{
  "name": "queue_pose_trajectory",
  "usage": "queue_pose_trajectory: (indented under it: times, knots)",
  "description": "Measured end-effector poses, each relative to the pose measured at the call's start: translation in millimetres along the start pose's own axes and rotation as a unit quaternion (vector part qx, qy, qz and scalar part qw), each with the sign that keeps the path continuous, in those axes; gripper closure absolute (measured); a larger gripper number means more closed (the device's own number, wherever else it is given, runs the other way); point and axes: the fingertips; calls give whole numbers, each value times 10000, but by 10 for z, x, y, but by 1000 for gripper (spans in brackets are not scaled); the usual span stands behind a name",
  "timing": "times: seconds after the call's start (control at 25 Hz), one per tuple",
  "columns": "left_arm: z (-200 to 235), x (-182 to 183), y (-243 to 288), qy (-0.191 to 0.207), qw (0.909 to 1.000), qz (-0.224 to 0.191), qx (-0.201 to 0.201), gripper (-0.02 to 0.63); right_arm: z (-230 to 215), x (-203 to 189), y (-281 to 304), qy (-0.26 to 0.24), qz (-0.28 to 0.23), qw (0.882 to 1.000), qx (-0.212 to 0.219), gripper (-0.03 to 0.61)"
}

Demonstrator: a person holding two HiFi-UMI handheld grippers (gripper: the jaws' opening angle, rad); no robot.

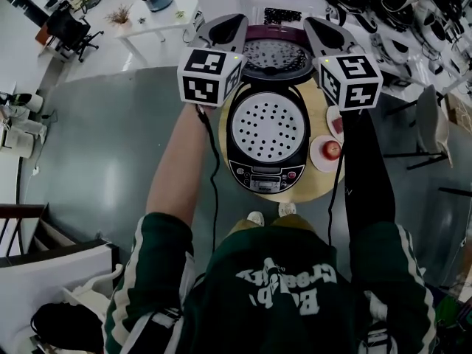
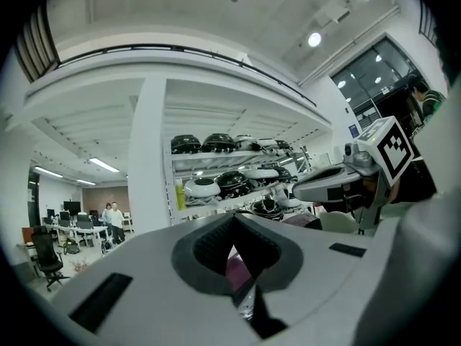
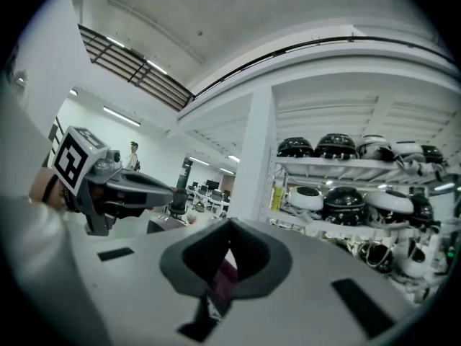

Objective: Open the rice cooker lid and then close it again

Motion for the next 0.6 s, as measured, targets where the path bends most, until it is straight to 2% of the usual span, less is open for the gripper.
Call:
queue_pose_trajectory:
  times: [0.28,0.4,0.6]
  knots:
    - [52,-178,244,82,9998,170,1,617,-180,-157,228,76,242,9996,-95,574]
    - [119,-227,258,-37,9998,167,133,617,-182,-194,253,0,238,9996,-132,574]
    - [140,-248,272,-209,9994,275,44,601,-192,-188,268,64,251,9996,-122,574]
Point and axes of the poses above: the fingertips, and each gripper's own axes: y forward along the fingers, z to its left, x out of its top, and after that the axes turned 12 degrees about y, right-handed
